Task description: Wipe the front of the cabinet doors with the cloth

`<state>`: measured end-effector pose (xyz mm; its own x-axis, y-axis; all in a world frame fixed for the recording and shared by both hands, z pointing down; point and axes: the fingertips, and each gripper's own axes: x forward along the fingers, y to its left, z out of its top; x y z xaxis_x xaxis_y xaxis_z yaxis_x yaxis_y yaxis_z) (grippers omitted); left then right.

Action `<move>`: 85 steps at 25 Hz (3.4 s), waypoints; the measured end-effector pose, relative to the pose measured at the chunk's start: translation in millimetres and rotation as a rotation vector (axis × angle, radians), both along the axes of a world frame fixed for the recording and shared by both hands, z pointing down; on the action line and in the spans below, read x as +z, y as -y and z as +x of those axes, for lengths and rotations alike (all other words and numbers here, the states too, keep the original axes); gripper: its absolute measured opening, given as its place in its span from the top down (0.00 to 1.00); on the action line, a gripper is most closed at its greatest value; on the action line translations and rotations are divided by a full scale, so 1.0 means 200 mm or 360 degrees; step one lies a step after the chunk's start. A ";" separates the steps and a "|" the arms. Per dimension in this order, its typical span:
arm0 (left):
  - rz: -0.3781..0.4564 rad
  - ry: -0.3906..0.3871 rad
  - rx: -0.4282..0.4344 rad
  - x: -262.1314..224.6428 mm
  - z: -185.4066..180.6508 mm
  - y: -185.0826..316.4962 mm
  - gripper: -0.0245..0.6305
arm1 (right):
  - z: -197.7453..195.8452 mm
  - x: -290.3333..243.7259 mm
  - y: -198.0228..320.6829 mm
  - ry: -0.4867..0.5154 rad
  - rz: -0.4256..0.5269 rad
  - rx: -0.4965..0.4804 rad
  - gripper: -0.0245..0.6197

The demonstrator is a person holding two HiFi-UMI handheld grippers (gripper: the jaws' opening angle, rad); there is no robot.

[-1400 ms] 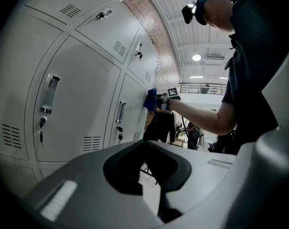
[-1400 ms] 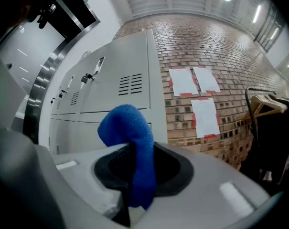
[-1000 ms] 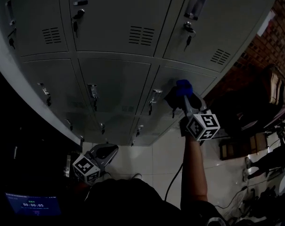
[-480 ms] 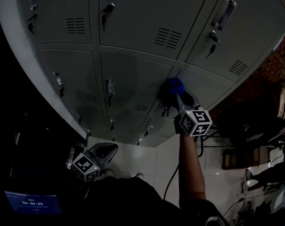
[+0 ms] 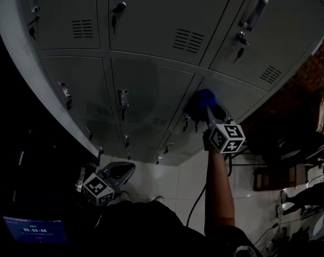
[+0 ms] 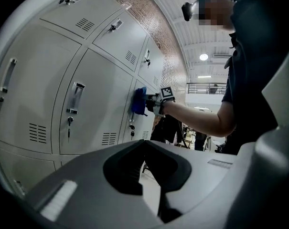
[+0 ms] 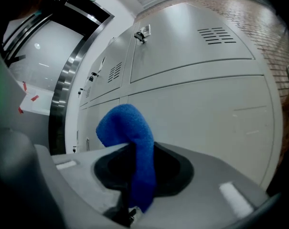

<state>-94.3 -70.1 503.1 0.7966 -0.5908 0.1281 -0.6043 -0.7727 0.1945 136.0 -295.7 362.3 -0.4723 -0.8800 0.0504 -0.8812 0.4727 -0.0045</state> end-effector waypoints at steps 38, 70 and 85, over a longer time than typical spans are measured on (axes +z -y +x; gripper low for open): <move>-0.0009 0.0004 0.0092 0.03 0.19 0.02 0.96 | 0.92 0.07 -0.16 0.0084 0.0041 0.0564 0.84; -0.0040 0.0031 0.0039 0.06 0.06 0.04 0.96 | 0.20 0.38 -0.01 0.0028 -0.0143 0.0090 0.84; -0.0059 0.0036 0.0120 0.09 0.27 0.08 0.96 | 0.99 0.45 -0.04 0.0091 -0.0204 0.0545 0.84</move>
